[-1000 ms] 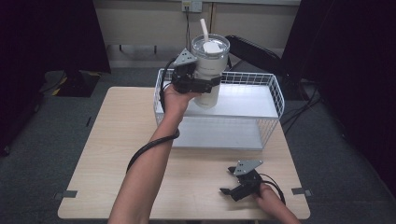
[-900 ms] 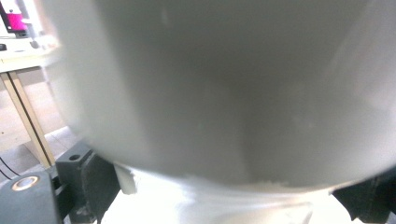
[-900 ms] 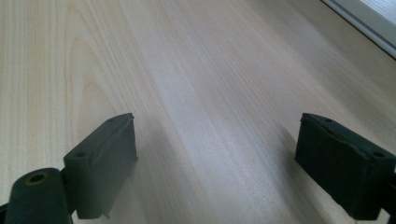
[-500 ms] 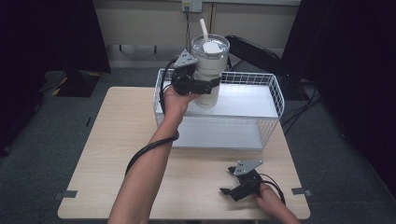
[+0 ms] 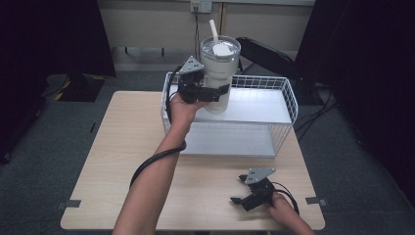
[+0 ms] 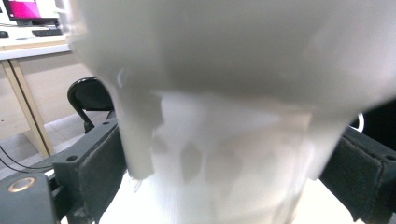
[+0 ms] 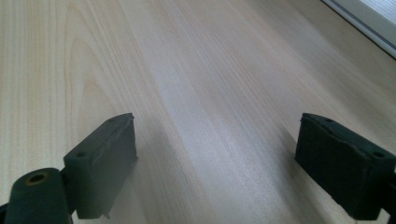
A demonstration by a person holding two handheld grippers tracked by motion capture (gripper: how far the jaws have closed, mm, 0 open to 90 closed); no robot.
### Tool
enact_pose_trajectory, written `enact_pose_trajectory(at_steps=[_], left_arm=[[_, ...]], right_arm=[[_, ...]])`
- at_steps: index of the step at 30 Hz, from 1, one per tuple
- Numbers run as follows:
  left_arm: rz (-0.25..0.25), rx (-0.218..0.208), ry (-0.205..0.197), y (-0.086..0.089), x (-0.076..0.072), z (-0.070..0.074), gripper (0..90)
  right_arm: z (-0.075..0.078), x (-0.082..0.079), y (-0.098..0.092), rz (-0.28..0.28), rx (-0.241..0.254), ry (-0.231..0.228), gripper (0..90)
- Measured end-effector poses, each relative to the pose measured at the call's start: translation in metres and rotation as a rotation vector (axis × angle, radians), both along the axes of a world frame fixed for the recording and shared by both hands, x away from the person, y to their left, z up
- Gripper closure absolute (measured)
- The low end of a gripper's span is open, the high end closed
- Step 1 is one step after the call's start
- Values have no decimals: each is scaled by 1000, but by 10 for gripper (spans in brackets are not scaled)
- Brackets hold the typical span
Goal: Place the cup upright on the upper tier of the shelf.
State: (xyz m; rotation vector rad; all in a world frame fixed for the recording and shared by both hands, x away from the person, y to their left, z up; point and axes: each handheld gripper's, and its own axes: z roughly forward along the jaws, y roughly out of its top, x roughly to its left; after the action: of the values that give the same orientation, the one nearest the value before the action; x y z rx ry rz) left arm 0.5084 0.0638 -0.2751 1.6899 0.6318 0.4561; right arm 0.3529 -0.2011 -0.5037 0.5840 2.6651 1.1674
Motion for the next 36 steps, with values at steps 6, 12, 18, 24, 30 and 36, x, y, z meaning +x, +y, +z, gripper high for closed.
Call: enact_pose_trajectory(at_steps=[6, 12, 18, 24, 30, 36], left_arm=[[-11, 27, 13, 8, -6, -2, 105], [-20, 19, 6, 22, -16, -1, 153], [-21, 49, -3, 32, -28, 5, 154], [-33, 60, -11, 40, -40, 7, 155], [-40, 64, -9, 47, -50, 8, 155], [-47, 73, -8, 54, -60, 5, 155]], right_arm=[[0, 0, 0, -1, 0, 1, 119], [0, 0, 0, 0, 0, 1, 119], [0, 0, 0, 0, 0, 1, 119], [0, 0, 0, 0, 0, 1, 119], [0, 0, 0, -1, 0, 1, 119], [0, 0, 0, 0, 0, 1, 119]])
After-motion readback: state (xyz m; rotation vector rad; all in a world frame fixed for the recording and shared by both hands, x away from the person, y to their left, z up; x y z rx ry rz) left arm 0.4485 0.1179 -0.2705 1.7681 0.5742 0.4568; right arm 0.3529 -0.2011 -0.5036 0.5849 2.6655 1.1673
